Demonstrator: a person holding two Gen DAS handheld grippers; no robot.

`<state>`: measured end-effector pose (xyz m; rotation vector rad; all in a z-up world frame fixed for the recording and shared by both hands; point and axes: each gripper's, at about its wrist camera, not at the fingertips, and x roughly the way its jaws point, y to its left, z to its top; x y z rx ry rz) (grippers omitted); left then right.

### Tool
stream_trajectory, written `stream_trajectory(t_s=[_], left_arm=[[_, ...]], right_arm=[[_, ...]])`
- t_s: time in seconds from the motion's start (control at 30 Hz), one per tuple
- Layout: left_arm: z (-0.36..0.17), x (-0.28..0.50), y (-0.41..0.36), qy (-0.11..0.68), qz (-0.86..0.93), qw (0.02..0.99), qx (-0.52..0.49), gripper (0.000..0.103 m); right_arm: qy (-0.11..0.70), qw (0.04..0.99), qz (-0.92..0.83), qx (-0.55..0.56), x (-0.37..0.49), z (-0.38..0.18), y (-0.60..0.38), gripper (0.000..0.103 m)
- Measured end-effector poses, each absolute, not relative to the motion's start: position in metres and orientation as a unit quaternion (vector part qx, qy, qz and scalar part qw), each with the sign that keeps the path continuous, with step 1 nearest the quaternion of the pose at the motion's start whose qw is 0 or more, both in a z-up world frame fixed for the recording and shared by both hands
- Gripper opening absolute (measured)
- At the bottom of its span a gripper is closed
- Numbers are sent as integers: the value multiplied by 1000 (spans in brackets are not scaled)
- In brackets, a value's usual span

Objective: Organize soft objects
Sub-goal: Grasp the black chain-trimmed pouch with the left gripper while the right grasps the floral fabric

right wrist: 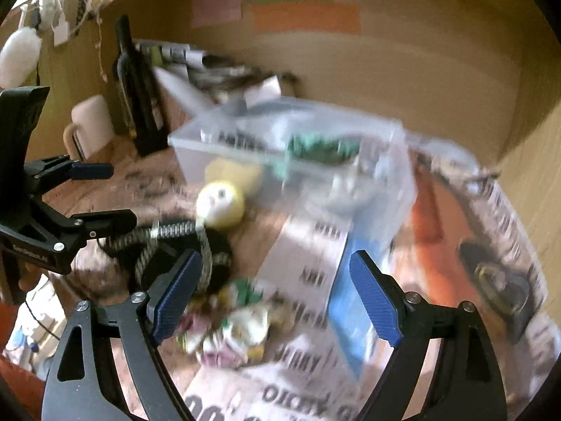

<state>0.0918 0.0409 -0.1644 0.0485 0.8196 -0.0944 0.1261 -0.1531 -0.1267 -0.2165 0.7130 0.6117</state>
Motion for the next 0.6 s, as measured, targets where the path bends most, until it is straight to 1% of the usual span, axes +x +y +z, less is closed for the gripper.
stream_trajectory(t_s=[0.03,0.1,0.17,0.2,0.23,0.27,0.3,0.33,0.37,0.4,0.47,0.5,0.6], left_arm=[[-169,92,41,403,-47,914,19,101],[-177,90,44,406,-54,912,2,100],[-182,88,45,403,-57,913,-11,99],[-184,88,46,404,-61,912,-16,91],[-186,89,46,408,-68,910,-21,86],[-189,89,45,414,-78,906,-26,76],[-192,90,44,420,-85,903,-31,71],[-194,90,43,419,-87,903,-32,70],[-194,89,42,416,-87,905,-29,65],[-194,88,40,414,-94,905,-26,55],[-193,85,36,414,-100,904,-22,48],[-193,84,34,413,-101,905,-19,42],[-189,80,29,410,-97,907,-6,30]], right_arm=[[357,880,296,-100,125,-135,-154,84],[377,871,299,-99,124,-146,-152,77],[396,860,301,-111,121,-158,-149,59],[402,856,304,-115,119,-161,-147,54],[403,855,303,-122,116,-164,-146,50],[397,859,298,-127,114,-164,-145,47],[395,860,296,-128,112,-164,-145,43],[395,860,297,-126,112,-163,-146,31],[395,861,296,-122,112,-162,-148,20],[396,863,290,-120,112,-163,-150,18],[394,867,284,-110,113,-162,-154,14],[391,871,278,-108,112,-162,-155,13],[378,881,265,-101,113,-155,-161,13]])
